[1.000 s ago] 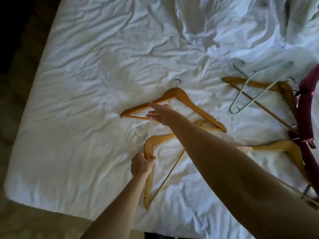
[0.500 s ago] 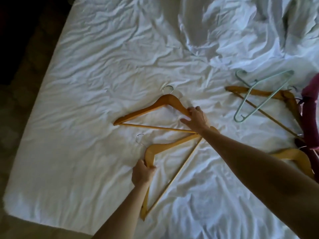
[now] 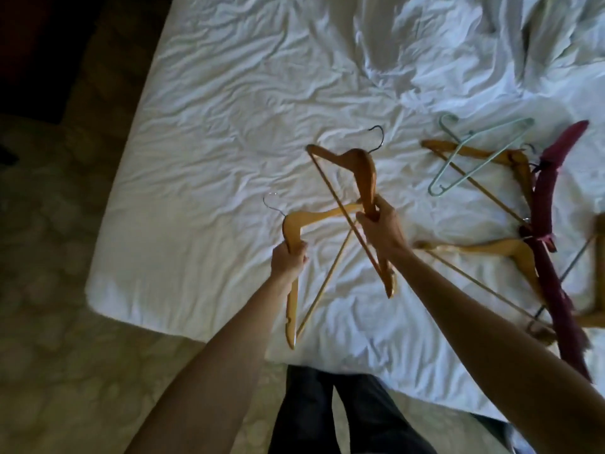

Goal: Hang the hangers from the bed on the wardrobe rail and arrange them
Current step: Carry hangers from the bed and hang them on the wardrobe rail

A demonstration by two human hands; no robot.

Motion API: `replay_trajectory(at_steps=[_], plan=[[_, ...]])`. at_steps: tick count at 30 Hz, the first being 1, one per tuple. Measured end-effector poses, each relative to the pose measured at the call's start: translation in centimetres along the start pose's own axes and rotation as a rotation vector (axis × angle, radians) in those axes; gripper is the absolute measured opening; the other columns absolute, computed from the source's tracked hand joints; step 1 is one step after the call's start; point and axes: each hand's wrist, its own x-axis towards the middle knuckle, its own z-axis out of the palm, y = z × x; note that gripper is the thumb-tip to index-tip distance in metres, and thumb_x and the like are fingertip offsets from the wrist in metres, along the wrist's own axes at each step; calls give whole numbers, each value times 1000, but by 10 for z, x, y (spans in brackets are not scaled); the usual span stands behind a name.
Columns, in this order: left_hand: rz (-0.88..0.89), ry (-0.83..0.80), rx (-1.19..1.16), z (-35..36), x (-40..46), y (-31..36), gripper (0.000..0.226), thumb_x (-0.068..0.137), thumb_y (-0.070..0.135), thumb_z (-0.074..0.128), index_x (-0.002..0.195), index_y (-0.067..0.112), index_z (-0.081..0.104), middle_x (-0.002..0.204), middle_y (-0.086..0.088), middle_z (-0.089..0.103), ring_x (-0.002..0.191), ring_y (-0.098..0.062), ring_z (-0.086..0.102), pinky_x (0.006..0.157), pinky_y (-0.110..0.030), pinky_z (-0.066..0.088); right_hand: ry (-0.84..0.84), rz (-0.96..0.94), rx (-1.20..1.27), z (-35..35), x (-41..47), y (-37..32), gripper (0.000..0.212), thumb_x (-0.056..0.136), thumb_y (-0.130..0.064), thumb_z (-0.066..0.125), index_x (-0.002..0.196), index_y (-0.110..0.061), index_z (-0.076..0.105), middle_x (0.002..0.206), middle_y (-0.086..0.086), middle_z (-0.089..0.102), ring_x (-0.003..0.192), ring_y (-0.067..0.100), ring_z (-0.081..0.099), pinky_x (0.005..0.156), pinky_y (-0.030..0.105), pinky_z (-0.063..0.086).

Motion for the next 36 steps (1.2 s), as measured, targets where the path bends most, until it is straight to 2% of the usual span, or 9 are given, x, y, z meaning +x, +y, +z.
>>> replay_trajectory(at_steps=[4, 9, 12, 15, 19, 21, 27, 31, 36], plan=[[71, -27, -43, -8, -50, 24, 12, 84, 21, 68, 75, 13, 69, 49, 4, 60, 44, -10, 54, 52, -24, 44, -13, 58, 194, -22, -70, -32, 13, 89, -11, 63, 101, -16, 61, 58, 3, 55, 43, 14, 51, 41, 26, 43], [199, 8, -71, -28, -123, 29, 15, 82, 17, 75, 91, 6, 69, 57, -1, 66, 46, -10, 59, 52, -21, 49, -131, -32, 134, -42, -131, -62, 17, 90, -18, 67, 104, -10, 62, 72, -1, 63, 59, 11, 58, 53, 22, 49], [241, 105, -92, -56, -170, 17, 17, 84, 17, 75, 97, 9, 66, 64, -2, 68, 48, -9, 62, 54, -22, 52, -256, -132, 124, -39, -163, -84, 18, 89, -18, 67, 99, -5, 61, 76, 9, 61, 65, 14, 59, 61, 31, 53], [260, 241, -178, -94, -216, 1, 16, 87, 14, 73, 99, 9, 64, 65, -2, 67, 52, -11, 64, 54, -21, 53, -399, -243, 89, -21, -195, -110, 19, 88, -22, 69, 94, -5, 60, 69, 5, 57, 60, 16, 54, 59, 34, 51], [298, 462, -316, -152, -275, -31, 15, 87, 10, 73, 98, 6, 64, 65, -6, 68, 49, -10, 64, 52, -19, 53, -580, -445, -66, 21, -249, -154, 15, 87, -28, 72, 94, -20, 61, 72, 4, 62, 58, 10, 56, 54, 14, 47], [299, 560, -371, -181, -303, -50, 14, 88, 14, 74, 98, 11, 64, 68, -4, 69, 51, -8, 64, 53, -17, 54, -666, -541, -93, 45, -280, -178, 15, 88, -26, 72, 95, -21, 61, 75, 6, 63, 59, 10, 56, 52, 10, 45], [326, 769, -596, -281, -372, -113, 9, 93, 19, 69, 99, 13, 65, 67, -1, 68, 51, -4, 63, 55, -19, 51, -903, -831, -192, 136, -384, -256, 14, 89, -29, 72, 96, -22, 62, 73, 4, 61, 60, 12, 57, 61, 17, 48], [337, 913, -701, -368, -400, -168, 17, 90, 21, 73, 100, 10, 66, 67, 2, 68, 55, -7, 64, 54, -19, 49, -1087, -907, -193, 213, -464, -311, 13, 88, -38, 71, 90, -33, 60, 77, -14, 63, 71, 7, 63, 65, 14, 49], [364, 1017, -763, -492, -429, -243, 13, 89, 13, 71, 98, 7, 64, 62, 0, 66, 54, -10, 62, 53, -23, 48, -1186, -1015, -232, 318, -559, -369, 21, 86, -46, 68, 101, -32, 66, 89, -6, 70, 80, 12, 68, 72, 30, 58]])
